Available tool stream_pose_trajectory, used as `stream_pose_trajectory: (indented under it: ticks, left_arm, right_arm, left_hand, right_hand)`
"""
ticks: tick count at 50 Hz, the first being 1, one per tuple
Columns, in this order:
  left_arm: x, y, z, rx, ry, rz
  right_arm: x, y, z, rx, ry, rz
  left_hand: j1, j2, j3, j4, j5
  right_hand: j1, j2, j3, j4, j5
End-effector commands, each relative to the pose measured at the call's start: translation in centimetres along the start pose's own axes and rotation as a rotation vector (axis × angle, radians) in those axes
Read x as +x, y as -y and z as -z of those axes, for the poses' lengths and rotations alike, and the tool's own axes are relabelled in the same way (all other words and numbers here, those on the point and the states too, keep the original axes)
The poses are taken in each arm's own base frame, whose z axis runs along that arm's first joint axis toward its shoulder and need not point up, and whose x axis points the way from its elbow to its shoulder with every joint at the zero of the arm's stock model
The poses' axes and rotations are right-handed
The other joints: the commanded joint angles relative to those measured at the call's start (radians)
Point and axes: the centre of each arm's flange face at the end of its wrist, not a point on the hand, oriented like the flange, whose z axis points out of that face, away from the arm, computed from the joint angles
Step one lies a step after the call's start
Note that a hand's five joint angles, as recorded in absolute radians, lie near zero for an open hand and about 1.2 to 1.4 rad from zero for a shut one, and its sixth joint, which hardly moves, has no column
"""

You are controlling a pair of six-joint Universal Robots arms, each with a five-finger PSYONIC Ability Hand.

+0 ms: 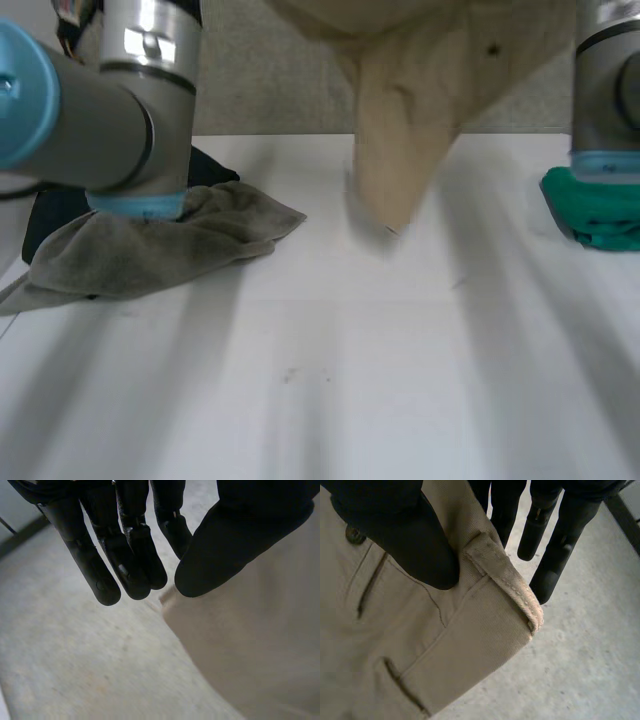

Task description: Fold the laundry.

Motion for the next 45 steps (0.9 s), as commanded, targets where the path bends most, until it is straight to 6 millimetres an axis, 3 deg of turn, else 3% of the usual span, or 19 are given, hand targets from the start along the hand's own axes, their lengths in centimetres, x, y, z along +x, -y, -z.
stream_pose_trajectory:
  ticks: [1, 6, 7, 10, 14, 18, 21, 26, 27, 30, 33, 39, 45]
  left_arm:
    - [2.4, -3.5, 4.8, -0.204, -0.129, 0.011]
    - [4.2, -5.2, 8.8, -0.320, -0.211, 0.031]
    - [5.0, -5.6, 10.3, -0.356, -0.244, 0.043]
    - [6.7, -6.1, 13.5, -0.435, -0.321, 0.070]
    - [7.8, -6.3, 16.8, -0.525, -0.398, 0.097]
    - [8.0, -6.1, 18.5, -0.593, -0.446, 0.100]
    - [7.2, -5.1, 18.6, -0.632, -0.467, 0.098]
    - [4.2, -0.7, 18.3, -0.715, -0.524, 0.081]
    - [3.4, 0.4, 18.9, -0.769, -0.561, 0.076]
    - [2.1, 2.4, 19.9, -0.848, -0.621, 0.072]
    - [0.8, 5.2, 23.0, -1.001, -0.761, 0.067]
    - [1.7, 6.2, 25.3, -1.078, -0.884, 0.060]
    - [4.6, 3.2, 24.7, -1.078, -0.892, 0.057]
  right_arm:
    - [-3.8, -3.3, 3.1, -0.125, 0.137, 0.005]
    - [-7.1, -7.8, 7.0, -0.282, 0.267, 0.024]
    - [-8.4, -9.5, 9.1, -0.356, 0.332, 0.036]
    - [-9.8, -11.7, 12.3, -0.480, 0.437, 0.074]
    - [-9.7, -12.7, 15.0, -0.584, 0.531, 0.126]
    - [-9.2, -12.0, 16.5, -0.643, 0.594, 0.146]
    - [-7.5, -10.1, 16.8, -0.688, 0.636, 0.157]
    - [-4.0, -6.1, 17.4, -0.769, 0.730, 0.201]
    - [-2.7, -4.6, 17.9, -0.802, 0.767, 0.212]
    - [-1.1, -2.8, 19.4, -0.868, 0.844, 0.229]
    - [1.2, -1.5, 22.4, -0.977, 0.984, 0.292]
    - [1.7, -2.5, 24.5, -1.005, 1.013, 0.309]
    - [1.1, -5.4, 25.2, -1.041, 0.977, 0.327]
  left_hand:
    - [0.247, 0.198, 0.203, 0.194, 0.210]
    - [0.247, 0.198, 0.203, 0.194, 0.210]
    - [0.247, 0.198, 0.203, 0.194, 0.210]
    - [0.247, 0.198, 0.203, 0.194, 0.210]
    - [0.247, 0.198, 0.203, 0.194, 0.210]
    - [0.247, 0.198, 0.203, 0.194, 0.210]
    - [0.247, 0.198, 0.203, 0.194, 0.210]
    - [0.247, 0.198, 0.203, 0.194, 0.210]
    - [0.247, 0.198, 0.203, 0.194, 0.210]
    - [0.247, 0.198, 0.203, 0.194, 0.210]
    - [0.247, 0.198, 0.203, 0.194, 0.210]
    - [0.247, 0.198, 0.203, 0.194, 0.210]
    - [0.247, 0.198, 0.203, 0.194, 0.210]
  right_hand:
    - [0.265, 0.218, 0.903, 0.191, 0.236]
    - [0.265, 0.218, 0.903, 0.191, 0.236]
    - [0.265, 0.218, 0.903, 0.191, 0.236]
    - [0.265, 0.218, 0.903, 0.191, 0.236]
    - [0.265, 0.218, 0.903, 0.191, 0.236]
    - [0.265, 0.218, 0.903, 0.191, 0.236]
    - [0.265, 0.218, 0.903, 0.191, 0.236]
    - [0.265, 0.218, 0.903, 0.191, 0.236]
    - [0.265, 0.218, 0.903, 0.191, 0.236]
    - [0.265, 0.218, 0.903, 0.191, 0.236]
    - [0.265, 0.218, 0.903, 0.191, 0.236]
    - [0.265, 0.218, 0.903, 0.191, 0.236]
    - [0.265, 0.218, 0.903, 0.191, 0.236]
